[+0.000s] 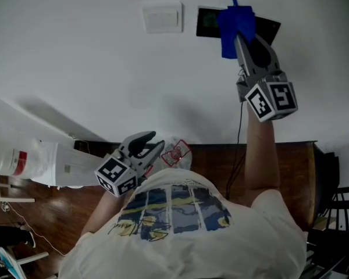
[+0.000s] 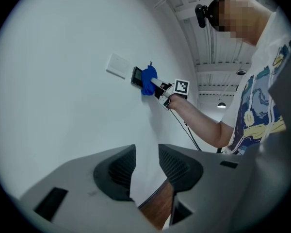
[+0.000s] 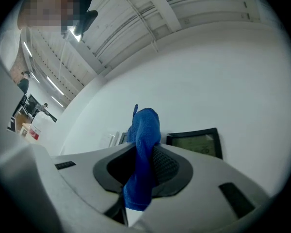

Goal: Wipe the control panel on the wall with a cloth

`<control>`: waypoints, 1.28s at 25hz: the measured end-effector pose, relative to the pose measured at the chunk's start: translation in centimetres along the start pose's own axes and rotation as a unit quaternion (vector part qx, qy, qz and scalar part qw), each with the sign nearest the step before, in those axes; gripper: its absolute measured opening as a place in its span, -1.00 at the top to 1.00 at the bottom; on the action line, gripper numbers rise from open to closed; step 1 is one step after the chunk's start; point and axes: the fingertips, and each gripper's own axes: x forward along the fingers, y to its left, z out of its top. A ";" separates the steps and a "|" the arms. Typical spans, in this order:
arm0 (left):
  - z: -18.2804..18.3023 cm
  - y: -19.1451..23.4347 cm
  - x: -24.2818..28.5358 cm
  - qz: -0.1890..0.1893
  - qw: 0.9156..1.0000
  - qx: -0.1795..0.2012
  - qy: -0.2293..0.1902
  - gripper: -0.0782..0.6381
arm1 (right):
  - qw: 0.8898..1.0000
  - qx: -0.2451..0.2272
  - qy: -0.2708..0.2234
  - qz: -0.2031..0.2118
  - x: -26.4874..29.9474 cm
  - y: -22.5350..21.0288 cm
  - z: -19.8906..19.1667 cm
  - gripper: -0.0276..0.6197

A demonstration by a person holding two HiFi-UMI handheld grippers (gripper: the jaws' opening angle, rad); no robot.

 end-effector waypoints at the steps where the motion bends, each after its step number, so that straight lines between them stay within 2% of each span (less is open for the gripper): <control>1: 0.0 -0.3 0.3 -0.001 1.000 0.001 0.000 0.43 | 1.000 -0.001 -0.001 -0.005 -0.4 -0.7 0.1 0.70; 13: 0.0 -4.5 3.6 -0.008 1.000 0.002 0.004 0.43 | 0.998 -0.003 0.004 -0.059 -5.8 -8.5 0.3 0.70; 22: -1.3 -7.2 5.9 -0.001 1.000 -0.011 0.010 0.43 | 0.998 0.004 0.011 -0.069 -8.0 -12.6 -1.1 0.70; 28: -1.6 -8.1 6.1 0.005 1.000 -0.018 0.017 0.43 | 0.997 0.019 0.008 -0.075 -9.6 -13.5 -1.2 0.70; 32: -1.9 -8.1 5.9 0.002 1.000 -0.014 0.016 0.43 | 0.998 0.015 -0.006 -0.055 -9.8 -11.1 0.3 0.70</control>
